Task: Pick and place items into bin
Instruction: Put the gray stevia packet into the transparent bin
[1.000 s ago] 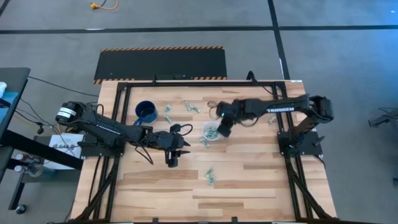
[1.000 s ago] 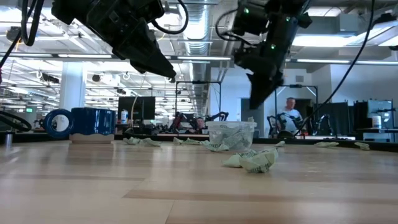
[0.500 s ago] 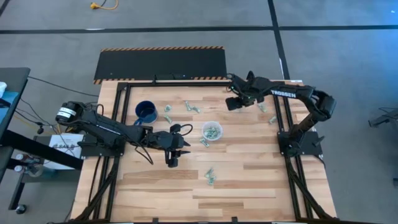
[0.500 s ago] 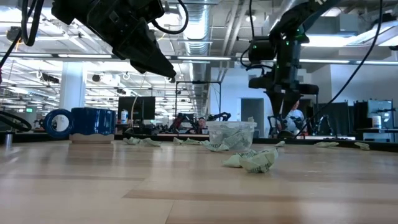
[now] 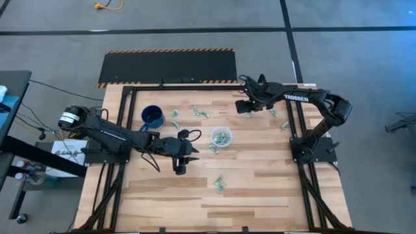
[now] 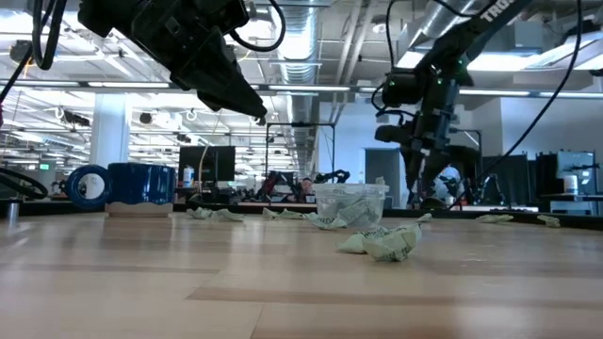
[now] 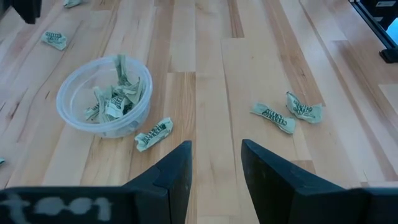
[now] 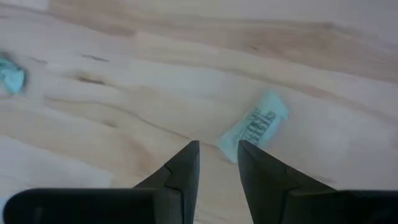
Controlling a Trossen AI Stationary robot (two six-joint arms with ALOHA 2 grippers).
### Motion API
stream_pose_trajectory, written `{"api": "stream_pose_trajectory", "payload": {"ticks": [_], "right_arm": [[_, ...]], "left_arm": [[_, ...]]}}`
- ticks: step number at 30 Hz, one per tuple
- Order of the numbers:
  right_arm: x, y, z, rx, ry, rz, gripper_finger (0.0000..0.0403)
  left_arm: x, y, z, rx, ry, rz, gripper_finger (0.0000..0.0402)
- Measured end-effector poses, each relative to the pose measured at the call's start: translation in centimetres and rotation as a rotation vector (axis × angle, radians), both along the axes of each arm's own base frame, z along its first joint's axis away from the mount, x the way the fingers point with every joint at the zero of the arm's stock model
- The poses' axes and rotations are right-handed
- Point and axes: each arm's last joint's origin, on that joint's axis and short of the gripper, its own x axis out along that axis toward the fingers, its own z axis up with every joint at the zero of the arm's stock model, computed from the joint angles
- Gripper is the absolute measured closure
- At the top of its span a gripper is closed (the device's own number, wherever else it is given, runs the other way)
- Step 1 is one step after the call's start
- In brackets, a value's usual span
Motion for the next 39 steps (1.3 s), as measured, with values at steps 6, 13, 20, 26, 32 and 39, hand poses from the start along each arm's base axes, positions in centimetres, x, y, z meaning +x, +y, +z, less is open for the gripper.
{"api": "stream_pose_trajectory", "payload": {"ticks": [6,13,20,26,32,39], "right_arm": [[-1.4,0.1,-1.7,0.009,0.059,-0.035,0.0300],[-1.8,0.4,-3.4,-0.013,0.030,-0.028,0.0300],[-2.0,0.2,-3.6,0.006,-0.005,-0.116,0.0300],[-2.1,0.2,-3.7,0.022,-0.007,-0.151,0.0300],[-1.9,0.3,-3.6,0.021,-0.014,-0.157,0.0300],[-1.0,0.5,-5.3,0.056,0.008,-0.135,0.0300]], "left_arm": [[0.0,0.0,0.0,0.000,0.000,0.000,0.0271],[0.0,0.0,0.0,-0.001,0.000,0.001,0.0271],[0.0,0.0,0.0,-0.006,0.000,0.004,0.0271],[0.0,0.0,0.0,-0.007,0.000,0.004,0.0271],[0.0,0.0,0.0,-0.007,0.000,0.004,0.0271],[0.0,0.0,0.0,-0.007,-0.001,0.004,0.0271]]}}
